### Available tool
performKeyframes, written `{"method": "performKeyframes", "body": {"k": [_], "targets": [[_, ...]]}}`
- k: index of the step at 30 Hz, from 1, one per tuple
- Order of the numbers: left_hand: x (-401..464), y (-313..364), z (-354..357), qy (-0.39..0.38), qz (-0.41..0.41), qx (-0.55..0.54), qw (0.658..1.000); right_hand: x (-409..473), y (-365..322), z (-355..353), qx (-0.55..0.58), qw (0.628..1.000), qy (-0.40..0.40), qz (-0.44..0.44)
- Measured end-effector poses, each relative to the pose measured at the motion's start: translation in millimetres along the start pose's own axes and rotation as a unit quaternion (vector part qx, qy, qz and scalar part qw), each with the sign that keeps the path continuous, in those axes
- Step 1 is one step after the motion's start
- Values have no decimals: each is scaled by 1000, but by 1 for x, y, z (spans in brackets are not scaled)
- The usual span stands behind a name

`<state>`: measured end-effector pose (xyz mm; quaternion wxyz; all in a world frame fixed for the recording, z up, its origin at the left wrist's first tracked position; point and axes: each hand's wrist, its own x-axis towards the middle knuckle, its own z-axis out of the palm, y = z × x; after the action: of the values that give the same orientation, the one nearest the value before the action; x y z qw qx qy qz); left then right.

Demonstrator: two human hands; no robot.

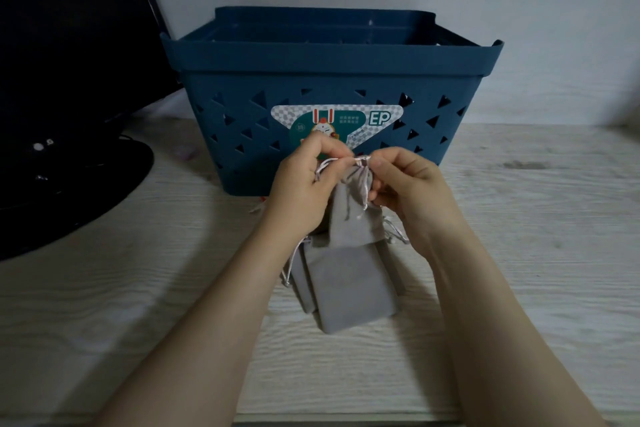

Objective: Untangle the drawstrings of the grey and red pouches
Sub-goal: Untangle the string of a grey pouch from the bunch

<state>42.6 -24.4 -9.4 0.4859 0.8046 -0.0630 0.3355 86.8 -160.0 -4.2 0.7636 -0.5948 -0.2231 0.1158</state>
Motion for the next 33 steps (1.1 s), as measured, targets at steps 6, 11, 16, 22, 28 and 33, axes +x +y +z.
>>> {"method": "performKeyframes", "body": {"k": [6,11,16,22,28,33], "targets": [[-1,-1,9,-25,-60,-6,998,2,-2,-2,100,992,20,72],[-2,1,13,-38,-181,-245,952,4,0,-1,218,969,50,109],[-2,5,12,-21,-204,-327,922,3,2,2,174,979,46,92],[-4,7,20,-11,-246,-315,916,8,5,3,325,917,95,210],[-5,9,23,-36,-216,-342,914,9,4,2,372,904,103,185],[-2,8,19,-24,-195,-387,901,8,4,0,233,965,51,108]]}}
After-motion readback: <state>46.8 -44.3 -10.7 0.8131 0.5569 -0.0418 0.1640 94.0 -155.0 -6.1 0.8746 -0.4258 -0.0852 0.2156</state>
